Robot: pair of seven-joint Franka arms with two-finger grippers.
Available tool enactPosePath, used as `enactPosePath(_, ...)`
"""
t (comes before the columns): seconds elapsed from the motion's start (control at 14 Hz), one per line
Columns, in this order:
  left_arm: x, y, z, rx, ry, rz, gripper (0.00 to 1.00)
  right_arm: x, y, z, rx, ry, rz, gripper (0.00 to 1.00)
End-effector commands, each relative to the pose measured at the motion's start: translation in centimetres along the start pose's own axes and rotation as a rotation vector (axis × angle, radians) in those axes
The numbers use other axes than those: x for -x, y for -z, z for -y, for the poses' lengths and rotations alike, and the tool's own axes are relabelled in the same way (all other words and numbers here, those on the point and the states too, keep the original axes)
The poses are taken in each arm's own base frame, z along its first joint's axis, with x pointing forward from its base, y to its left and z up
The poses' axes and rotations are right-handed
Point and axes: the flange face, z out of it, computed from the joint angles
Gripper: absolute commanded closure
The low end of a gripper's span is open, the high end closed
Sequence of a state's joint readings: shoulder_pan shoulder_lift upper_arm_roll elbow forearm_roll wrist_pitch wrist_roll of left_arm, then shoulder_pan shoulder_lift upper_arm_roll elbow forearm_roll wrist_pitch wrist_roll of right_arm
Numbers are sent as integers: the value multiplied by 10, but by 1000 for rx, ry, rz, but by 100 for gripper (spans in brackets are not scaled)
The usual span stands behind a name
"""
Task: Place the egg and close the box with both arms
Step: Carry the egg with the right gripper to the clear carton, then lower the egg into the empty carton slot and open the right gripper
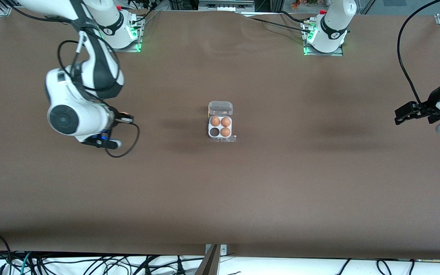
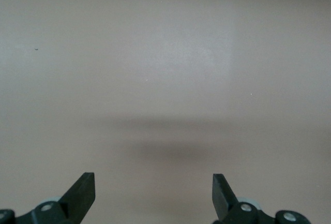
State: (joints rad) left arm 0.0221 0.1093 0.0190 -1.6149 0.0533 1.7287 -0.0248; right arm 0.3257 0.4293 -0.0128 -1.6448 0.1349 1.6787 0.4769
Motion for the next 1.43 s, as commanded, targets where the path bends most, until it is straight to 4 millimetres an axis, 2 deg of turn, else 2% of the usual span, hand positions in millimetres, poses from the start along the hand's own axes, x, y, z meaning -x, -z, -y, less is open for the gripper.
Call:
enactPosePath(0.0, -4, 6, 0, 22, -11, -6, 0, 0, 0, 60, -75, -58, 43, 68)
enactPosePath(0.29, -4, 6, 1, 22, -10, -6, 0, 7, -20, 147, -150, -141, 57, 68)
enactPosePath(0.5, -4, 6, 0, 22, -11, -6, 0, 15, -40, 192, -229, -196, 25, 68)
enactPosePath(0.79, -4, 6, 0, 22, -11, -6, 0, 20, -56, 224, -340, -238, 28, 68)
enactPosePath(1.07, -4, 5, -1, 22, -13, -4, 0, 20, -83, 239, -347, -242, 35, 68)
enactPosePath(1.36, -4, 5, 0, 22, -11, -4, 0, 24, -94, 250, -356, -230, 27, 68)
